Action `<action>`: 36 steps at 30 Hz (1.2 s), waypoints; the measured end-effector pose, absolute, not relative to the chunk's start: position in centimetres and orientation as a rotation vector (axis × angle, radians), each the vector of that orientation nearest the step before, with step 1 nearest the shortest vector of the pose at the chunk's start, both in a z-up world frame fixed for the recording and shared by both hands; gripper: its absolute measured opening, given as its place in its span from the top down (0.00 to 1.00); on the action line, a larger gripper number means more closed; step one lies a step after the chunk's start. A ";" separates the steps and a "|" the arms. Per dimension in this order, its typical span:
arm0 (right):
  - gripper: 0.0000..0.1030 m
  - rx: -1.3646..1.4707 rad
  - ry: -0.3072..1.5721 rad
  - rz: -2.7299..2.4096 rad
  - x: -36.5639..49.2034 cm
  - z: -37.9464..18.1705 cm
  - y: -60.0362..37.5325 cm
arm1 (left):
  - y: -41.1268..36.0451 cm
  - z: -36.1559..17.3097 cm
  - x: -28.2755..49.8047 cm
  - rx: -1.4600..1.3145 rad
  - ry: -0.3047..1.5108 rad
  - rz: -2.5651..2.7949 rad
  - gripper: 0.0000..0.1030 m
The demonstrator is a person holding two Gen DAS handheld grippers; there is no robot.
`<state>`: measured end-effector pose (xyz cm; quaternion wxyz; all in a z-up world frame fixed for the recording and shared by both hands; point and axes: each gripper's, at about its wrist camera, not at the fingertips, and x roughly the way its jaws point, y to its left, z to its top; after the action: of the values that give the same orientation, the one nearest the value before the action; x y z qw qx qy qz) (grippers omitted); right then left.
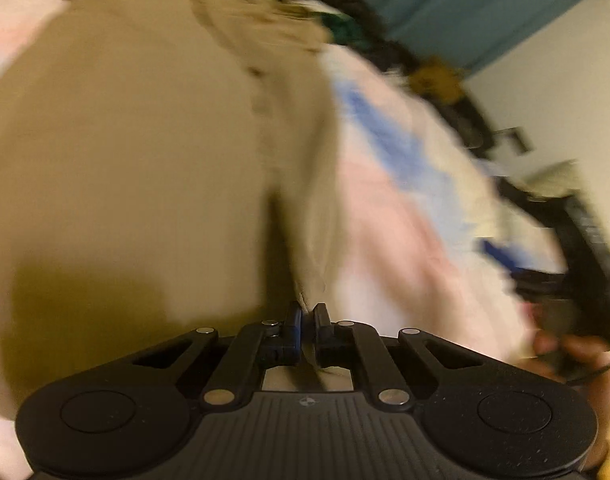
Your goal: Fold clothes
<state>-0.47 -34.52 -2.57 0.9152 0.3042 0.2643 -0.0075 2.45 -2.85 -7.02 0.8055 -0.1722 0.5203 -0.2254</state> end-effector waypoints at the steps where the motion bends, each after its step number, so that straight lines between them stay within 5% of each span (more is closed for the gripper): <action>1: 0.07 0.624 0.547 -0.013 -0.4 -2.6 -34.4 | -2.3 -7.3 2.7 -0.358 1.135 -0.453 0.93; 4: 0.07 0.621 0.555 -0.005 -0.4 -2.7 -34.1 | -1.6 -7.6 2.8 -0.383 1.173 -0.445 0.83; 8: 0.07 0.616 0.564 -0.006 -0.3 -2.9 -33.9 | -2.4 -6.7 2.1 -0.342 1.140 -0.473 0.54; 15: 0.07 0.599 0.581 0.027 -0.1 -3.3 -33.2 | -4.2 -8.3 1.2 -0.232 1.169 -0.453 0.68; 22: 0.11 0.412 0.540 0.170 2.1 -2.4 -29.8 | -3.9 -8.6 0.3 -0.250 1.152 -0.411 0.71; 24: 0.27 0.334 0.559 0.214 4.6 -2.0 -28.1 | -3.8 -8.7 -0.1 -0.254 1.142 -0.398 0.74; 29: 0.30 0.280 0.639 0.314 13.3 -2.9 -24.0 | -3.7 -8.6 -0.7 -0.240 1.112 -0.417 0.85; 36: 0.54 0.151 0.773 0.270 25.2 -7.3 -18.9 | -2.3 -8.6 -1.2 -0.286 1.092 -0.479 0.92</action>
<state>25.23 -18.88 -7.25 0.9146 0.0733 0.3756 0.1310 -1.18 -2.31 -8.64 0.8179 -0.1343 0.5124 -0.2246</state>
